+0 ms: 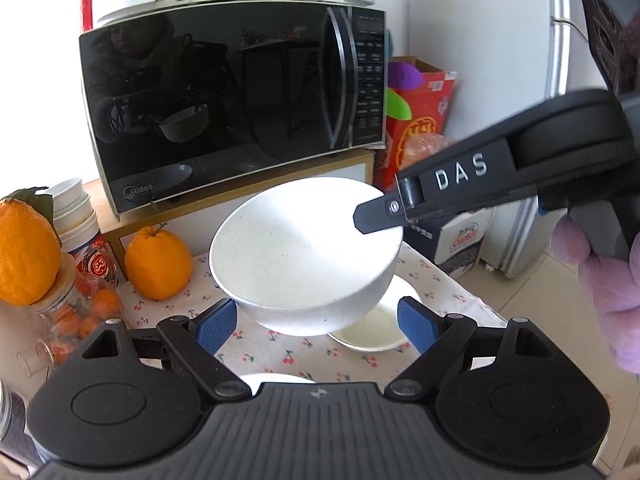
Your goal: Organize plates and bowls
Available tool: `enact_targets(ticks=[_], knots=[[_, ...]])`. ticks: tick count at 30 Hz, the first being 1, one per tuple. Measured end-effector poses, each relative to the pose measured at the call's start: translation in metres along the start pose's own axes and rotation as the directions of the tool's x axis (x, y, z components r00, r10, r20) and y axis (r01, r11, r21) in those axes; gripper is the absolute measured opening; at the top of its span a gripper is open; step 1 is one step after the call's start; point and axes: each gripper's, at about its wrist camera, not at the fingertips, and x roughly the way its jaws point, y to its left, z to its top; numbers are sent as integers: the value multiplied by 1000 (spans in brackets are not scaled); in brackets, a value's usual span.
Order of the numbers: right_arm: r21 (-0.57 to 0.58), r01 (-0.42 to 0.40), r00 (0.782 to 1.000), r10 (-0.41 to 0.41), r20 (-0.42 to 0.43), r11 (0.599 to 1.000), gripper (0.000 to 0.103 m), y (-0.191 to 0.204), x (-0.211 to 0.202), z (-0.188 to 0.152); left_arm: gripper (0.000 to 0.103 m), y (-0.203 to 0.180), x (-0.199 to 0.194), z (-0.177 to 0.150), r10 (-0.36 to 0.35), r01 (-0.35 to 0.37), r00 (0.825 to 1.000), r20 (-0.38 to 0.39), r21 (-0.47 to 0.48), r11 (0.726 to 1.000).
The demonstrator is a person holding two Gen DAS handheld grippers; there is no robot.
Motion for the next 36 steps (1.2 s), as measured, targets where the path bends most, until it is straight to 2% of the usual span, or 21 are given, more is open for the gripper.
enact_targets(ticks=[9, 17, 24, 36], knots=[[-24, 7, 1000, -7, -5, 1000, 18, -3, -34, -19, 85, -22, -15, -18, -30, 30, 999, -16, 14, 999], [2, 1, 1000, -1, -18, 1000, 18, -14, -50, -40, 85, -35, -20, -32, -67, 67, 997, -26, -5, 998], [9, 20, 997, -19, -70, 1000, 18, -24, -50, -57, 85, -40, -16, -43, -107, 106, 993, -49, -29, 994], [53, 27, 985, -18, -170, 998, 18, -47, -49, -85, 85, -56, -12, -62, -162, 162, 982, -93, -12, 987]])
